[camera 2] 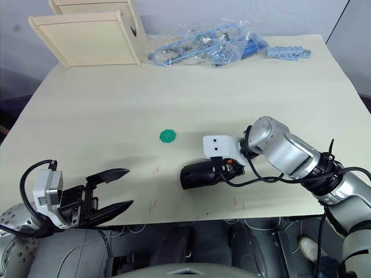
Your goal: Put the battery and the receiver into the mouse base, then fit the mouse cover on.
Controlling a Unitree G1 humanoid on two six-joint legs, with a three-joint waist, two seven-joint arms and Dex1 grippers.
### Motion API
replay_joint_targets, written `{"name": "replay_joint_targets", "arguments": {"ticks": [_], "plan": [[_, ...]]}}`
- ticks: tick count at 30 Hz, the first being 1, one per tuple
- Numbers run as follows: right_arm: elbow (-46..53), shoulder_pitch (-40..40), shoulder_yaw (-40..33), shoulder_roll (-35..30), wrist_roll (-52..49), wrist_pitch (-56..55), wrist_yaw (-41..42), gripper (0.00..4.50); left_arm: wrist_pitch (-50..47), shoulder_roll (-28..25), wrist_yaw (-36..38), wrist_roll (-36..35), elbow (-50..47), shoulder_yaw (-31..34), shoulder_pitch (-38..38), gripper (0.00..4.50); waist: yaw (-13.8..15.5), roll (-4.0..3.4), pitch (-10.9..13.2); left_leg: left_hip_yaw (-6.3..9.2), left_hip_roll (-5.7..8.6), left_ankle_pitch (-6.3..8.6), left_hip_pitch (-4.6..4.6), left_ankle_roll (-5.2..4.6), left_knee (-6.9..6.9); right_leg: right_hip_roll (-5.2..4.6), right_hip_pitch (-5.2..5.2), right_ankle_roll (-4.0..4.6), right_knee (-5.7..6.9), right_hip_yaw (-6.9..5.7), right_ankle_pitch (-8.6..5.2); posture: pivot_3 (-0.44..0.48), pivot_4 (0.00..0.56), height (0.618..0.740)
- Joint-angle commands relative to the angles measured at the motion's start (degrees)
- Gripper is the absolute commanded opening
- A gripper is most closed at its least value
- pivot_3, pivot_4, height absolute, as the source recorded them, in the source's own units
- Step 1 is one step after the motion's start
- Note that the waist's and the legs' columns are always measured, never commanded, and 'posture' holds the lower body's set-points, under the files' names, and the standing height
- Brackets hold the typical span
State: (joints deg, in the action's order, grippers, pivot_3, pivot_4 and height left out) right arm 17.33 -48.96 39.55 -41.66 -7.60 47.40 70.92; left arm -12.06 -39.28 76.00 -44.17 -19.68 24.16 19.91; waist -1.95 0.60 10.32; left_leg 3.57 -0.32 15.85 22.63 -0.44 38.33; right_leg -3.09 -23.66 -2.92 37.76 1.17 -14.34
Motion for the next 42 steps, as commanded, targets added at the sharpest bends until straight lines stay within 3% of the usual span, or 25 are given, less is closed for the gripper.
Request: {"name": "replay_joint_targets", "arguments": {"ticks": [1, 42], "plan": [[0.51, 0.08, 0.13, 0.35, 0.81, -0.44, 0.50, 2.73, 0.79, 0.04, 0.09, -0.49, -1.88, 0.53, 0.66, 4.50, 0.00, 0.00, 0.00, 0.00, 0.00, 0.00, 0.00, 0.00, 0.00, 0.00, 0.00, 0.00, 0.01, 0.00, 0.00, 0.000, 0.150, 0.740], [-0.28, -0.93, 0.68, 4.14, 3.43, 0.36, 2.24, 2.73, 0.66, 0.55, -1.34, -0.09, -3.33, -0.31, 1.73, 4.50, -0.39, 0.02, -0.02, -0.02, -0.01, -0.02, -0.12, 0.03, 0.00, 0.06, 0.01, 0.03, 0.13, 0.05, 0.01, 0.000, 0.150, 0.740]]}}
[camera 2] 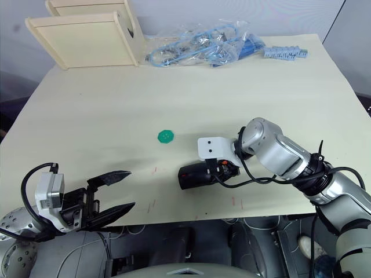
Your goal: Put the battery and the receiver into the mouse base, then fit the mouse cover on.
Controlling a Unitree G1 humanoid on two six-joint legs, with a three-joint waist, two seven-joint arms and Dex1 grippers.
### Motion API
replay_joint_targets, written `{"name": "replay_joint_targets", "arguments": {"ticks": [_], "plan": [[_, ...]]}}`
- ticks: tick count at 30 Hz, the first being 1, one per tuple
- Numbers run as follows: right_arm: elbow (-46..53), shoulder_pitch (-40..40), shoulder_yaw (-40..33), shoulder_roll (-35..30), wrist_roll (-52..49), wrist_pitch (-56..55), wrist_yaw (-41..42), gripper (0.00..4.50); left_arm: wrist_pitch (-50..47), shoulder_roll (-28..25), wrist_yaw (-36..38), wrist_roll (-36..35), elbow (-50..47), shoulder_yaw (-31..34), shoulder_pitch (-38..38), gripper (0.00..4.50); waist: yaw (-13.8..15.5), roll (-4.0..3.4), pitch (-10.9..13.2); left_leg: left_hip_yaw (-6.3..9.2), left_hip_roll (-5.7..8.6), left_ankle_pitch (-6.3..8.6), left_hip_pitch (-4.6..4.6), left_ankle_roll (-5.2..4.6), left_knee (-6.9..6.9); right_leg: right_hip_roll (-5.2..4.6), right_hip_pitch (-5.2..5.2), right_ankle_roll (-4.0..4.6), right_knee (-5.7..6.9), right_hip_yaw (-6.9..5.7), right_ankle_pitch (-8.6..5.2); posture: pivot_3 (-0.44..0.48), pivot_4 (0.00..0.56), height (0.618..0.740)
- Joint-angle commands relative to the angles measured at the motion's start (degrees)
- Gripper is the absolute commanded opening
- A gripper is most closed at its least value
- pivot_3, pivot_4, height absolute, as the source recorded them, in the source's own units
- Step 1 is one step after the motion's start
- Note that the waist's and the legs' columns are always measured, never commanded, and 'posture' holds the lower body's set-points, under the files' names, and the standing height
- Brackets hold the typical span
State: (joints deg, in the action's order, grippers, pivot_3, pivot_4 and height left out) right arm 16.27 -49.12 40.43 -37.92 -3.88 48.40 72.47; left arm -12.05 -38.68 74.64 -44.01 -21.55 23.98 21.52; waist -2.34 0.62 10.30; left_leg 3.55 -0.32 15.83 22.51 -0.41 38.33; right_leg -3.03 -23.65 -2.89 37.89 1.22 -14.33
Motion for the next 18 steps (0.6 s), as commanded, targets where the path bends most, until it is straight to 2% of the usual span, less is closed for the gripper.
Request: {"name": "replay_joint_targets", "arguments": {"ticks": [1, 18], "plan": [[0.83, -0.73, -0.12, 0.26, -0.27, -0.97, 0.93, 2.73, 0.66, -0.08, 0.08, -0.22, -1.39, -0.14, 0.09, 4.50, 0.00, 0.00, 0.00, 0.00, 0.00, 0.00, 0.00, 0.00, 0.00, 0.00, 0.00, 0.00, 0.00, 0.00, 0.00, 0.000, 0.150, 0.740], [-3.00, -1.58, 0.31, 0.12, 2.42, -7.84, 4.49, 2.73, 0.93, -0.12, 0.40, -0.08, -1.51, 0.15, 0.75, 4.50, 0.14, 0.00, 0.00, 0.00, 0.01, 0.00, 0.02, 0.00, 0.00, -0.03, 0.00, -0.01, -0.01, -0.01, 0.00, 0.000, 0.150, 0.740]]}}
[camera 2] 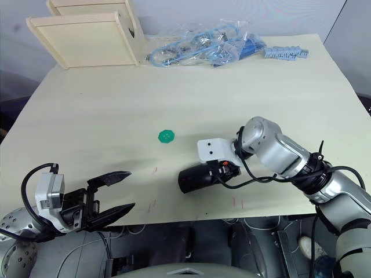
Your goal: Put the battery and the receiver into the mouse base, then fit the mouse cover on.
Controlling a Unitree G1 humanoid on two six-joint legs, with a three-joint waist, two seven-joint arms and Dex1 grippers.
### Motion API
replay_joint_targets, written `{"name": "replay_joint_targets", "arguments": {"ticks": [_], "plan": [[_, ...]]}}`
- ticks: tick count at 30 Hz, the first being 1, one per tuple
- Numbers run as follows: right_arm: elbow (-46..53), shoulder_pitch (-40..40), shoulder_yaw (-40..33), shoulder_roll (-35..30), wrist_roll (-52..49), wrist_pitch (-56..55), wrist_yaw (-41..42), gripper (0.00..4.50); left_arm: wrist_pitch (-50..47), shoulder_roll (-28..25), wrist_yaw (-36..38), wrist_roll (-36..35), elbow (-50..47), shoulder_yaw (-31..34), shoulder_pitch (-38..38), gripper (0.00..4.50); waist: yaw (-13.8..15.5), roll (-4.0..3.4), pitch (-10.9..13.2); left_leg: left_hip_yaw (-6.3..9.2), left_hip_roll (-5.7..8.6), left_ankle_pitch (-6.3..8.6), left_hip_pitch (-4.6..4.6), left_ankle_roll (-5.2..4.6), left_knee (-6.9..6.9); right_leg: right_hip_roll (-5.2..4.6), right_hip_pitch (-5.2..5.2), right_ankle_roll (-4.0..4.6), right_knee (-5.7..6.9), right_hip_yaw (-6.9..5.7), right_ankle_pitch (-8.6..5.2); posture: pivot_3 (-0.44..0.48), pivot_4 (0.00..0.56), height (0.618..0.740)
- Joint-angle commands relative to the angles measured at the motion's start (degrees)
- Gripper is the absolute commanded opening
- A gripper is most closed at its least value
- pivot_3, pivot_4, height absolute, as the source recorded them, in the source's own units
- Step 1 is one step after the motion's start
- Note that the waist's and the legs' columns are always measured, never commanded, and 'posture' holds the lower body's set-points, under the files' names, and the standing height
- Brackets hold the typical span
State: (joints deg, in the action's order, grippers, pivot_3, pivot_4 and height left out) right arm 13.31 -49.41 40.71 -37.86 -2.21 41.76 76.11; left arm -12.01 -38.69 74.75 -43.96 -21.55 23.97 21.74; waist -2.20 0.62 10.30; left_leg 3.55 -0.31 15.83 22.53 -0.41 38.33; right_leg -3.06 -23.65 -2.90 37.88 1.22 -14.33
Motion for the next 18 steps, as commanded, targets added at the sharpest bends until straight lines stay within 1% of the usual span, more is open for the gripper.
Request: {"name": "replay_joint_targets", "arguments": {"ticks": [1, 18], "plan": [[-0.22, -1.30, 0.07, 0.06, 0.93, -1.46, 1.02, 2.73, 0.89, -0.10, 0.28, -0.15, -1.53, 0.18, 0.57, 4.50, 0.00, 0.00, 0.00, 0.00, 0.00, 0.00, 0.00, 0.00, 0.00, 0.00, 0.00, 0.00, 0.00, 0.00, 0.00, 0.000, 0.150, 0.740], [-3.95, -2.62, -0.33, 1.22, 3.91, -6.33, 3.98, 2.73, 0.73, -0.18, 0.30, -0.23, -1.48, 0.01, 0.69, 4.50, 0.01, 0.00, 0.00, 0.00, 0.00, -0.01, -0.01, 0.01, 0.00, 0.00, 0.00, 0.00, 0.01, 0.00, 0.00, 0.000, 0.150, 0.740]]}}
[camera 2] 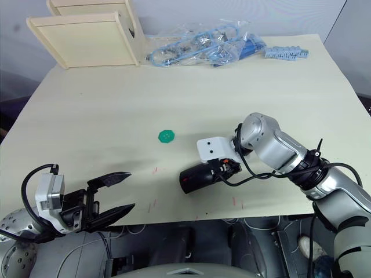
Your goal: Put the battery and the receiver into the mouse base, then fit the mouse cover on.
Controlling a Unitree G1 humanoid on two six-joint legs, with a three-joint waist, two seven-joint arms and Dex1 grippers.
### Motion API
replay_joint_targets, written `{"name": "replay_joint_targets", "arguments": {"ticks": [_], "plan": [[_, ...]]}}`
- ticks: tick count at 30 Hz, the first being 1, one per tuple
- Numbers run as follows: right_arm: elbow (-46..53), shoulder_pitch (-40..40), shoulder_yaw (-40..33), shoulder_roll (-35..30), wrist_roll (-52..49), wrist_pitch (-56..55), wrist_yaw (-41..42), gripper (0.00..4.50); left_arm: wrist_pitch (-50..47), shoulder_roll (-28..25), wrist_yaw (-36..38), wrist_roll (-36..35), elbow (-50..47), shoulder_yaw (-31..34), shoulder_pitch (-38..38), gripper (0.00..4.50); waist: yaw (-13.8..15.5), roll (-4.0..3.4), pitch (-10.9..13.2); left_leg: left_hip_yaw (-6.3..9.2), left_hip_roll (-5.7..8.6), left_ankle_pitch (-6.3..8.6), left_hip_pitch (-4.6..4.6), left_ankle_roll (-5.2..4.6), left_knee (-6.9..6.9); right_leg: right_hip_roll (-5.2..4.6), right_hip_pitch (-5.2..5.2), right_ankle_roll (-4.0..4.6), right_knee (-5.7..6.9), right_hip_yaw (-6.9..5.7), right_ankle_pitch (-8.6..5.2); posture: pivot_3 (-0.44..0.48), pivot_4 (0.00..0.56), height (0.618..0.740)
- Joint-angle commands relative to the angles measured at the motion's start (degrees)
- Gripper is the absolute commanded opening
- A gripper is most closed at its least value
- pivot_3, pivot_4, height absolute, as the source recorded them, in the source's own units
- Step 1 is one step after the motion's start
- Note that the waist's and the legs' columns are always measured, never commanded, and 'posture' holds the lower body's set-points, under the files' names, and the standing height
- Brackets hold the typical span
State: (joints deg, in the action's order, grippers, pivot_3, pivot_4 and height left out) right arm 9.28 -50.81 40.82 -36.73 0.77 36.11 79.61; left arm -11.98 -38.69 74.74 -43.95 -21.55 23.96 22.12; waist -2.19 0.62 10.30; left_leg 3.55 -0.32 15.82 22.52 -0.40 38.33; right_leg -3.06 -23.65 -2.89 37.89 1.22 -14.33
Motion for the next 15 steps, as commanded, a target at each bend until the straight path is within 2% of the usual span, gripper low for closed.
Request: {"name": "replay_joint_targets", "arguments": {"ticks": [1, 15], "plan": [[-0.03, -1.31, -0.52, 0.17, 0.98, -0.76, 0.57, 2.73, 0.68, -0.19, 0.33, -0.25, -1.46, 0.00, 0.31, 4.50, 0.00, 0.00, 0.00, 0.00, 0.00, 0.00, 0.00, 0.00, 0.00, 0.00, 0.00, 0.00, 0.00, 0.00, 0.00, 0.000, 0.150, 0.740], [-0.94, -3.27, -1.33, 0.88, 0.72, -0.32, 2.49, 2.73, 0.24, -0.32, 0.59, -0.53, -1.46, -0.28, 0.57, 4.50, 0.00, 0.00, 0.00, 0.01, 0.00, 0.00, 0.01, 0.01, 0.00, -0.01, 0.00, 0.00, 0.00, -0.01, 0.00, 0.000, 0.150, 0.740]]}}
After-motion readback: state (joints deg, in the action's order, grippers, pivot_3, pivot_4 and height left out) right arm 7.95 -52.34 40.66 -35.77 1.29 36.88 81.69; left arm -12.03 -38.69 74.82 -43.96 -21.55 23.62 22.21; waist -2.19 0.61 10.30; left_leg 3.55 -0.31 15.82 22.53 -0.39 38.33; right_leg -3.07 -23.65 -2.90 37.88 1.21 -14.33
